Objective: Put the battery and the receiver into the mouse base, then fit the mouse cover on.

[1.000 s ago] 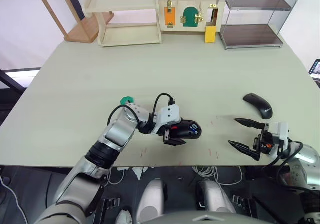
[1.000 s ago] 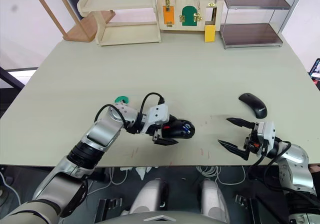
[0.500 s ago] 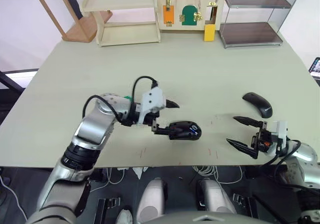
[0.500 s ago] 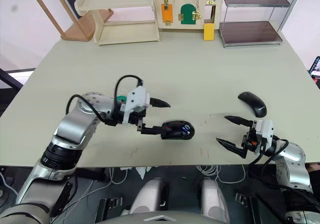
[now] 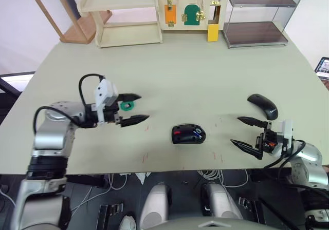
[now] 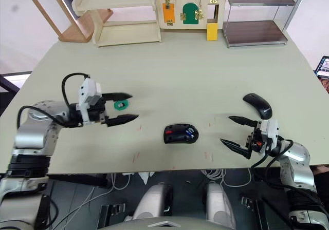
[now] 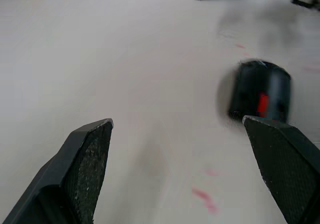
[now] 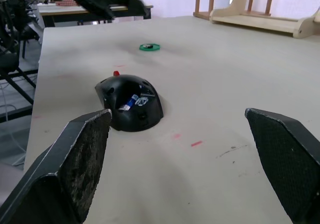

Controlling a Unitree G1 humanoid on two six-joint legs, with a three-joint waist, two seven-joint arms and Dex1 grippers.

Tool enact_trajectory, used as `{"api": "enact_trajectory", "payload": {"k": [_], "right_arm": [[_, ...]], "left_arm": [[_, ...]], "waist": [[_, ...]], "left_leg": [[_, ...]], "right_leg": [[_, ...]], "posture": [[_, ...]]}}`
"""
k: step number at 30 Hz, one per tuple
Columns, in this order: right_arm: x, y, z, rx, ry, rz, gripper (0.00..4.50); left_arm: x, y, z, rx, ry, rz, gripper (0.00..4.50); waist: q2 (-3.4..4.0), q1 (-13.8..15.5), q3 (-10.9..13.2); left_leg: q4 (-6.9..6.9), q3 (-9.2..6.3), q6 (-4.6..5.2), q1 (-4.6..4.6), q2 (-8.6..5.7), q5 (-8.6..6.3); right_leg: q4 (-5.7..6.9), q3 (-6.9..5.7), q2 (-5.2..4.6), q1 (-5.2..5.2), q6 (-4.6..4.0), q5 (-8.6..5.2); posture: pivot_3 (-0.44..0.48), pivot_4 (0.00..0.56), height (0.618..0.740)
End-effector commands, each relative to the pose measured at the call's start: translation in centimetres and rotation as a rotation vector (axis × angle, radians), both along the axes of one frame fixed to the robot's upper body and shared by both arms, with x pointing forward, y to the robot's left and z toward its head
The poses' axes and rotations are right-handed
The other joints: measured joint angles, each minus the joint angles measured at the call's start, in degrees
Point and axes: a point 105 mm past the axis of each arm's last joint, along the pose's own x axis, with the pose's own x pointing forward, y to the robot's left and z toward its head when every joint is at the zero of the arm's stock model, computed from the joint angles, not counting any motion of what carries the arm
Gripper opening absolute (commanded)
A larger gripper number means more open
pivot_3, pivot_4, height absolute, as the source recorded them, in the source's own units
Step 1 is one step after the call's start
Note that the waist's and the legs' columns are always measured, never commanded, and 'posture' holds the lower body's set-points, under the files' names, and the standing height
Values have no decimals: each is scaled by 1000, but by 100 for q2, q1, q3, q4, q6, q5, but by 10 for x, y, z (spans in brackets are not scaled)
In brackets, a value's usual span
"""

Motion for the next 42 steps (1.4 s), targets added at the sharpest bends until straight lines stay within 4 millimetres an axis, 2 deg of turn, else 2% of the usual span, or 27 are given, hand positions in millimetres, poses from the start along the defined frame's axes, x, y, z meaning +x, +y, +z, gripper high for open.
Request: {"api": "enact_trajectory", "payload": {"k": [1,11,13,17,26,35,38,41,42], "right_arm": [[-2,0,7,14,-39,2,4500],[-8,6,7,27,-45,15,4500],[-9,8,9,33,-48,19,4500],[-13,14,9,41,-48,36,4500],[-16,24,14,46,-63,58,4500],[-18,36,11,66,-76,60,4500],[-19,38,12,74,-81,56,4500],[-20,39,11,75,-81,53,4500],[-21,40,11,76,-81,50,4500]], "left_arm": [[3,12,11,-20,-106,-14,4413],[19,41,17,-61,-146,19,4413],[20,46,12,-36,-143,20,4413],[17,51,12,-37,-166,-12,4413],[21,66,0,-9,-163,41,4413],[33,74,-8,7,-120,110,4413],[35,74,-10,-4,-100,123,3643],[38,74,-11,2,-101,140,2442],[39,74,-13,8,-93,141,1913]], "waist": [[-1,1,1],[-3,-10,2],[-3,-12,2],[-5,-14,3],[-6,-11,4],[-19,-9,10],[-20,-15,10],[-21,-15,11],[-22,-15,12]], "left_leg": [[0,-1,0,0,0,0],[-1,2,0,1,0,0],[-1,2,0,1,0,0],[-2,3,0,1,0,0],[-2,3,0,1,0,0],[-2,2,0,0,0,0],[-2,2,0,0,0,0],[-2,2,0,0,0,0],[-2,2,0,0,0,0]], "right_leg": [[0,-1,0,0,0,0],[4,0,1,-1,2,1],[4,0,1,-1,6,4],[4,0,1,-1,6,6],[5,0,1,-2,10,7],[6,-3,1,-2,22,14],[6,-2,1,-2,23,15],[7,-3,1,-2,23,14],[7,-3,1,-2,23,14]], "posture": [[0,150,740],[0,150,740],[0,150,740],[0,150,740],[0,150,740],[0,150,740],[0,150,740],[0,150,740],[0,150,740]]}}
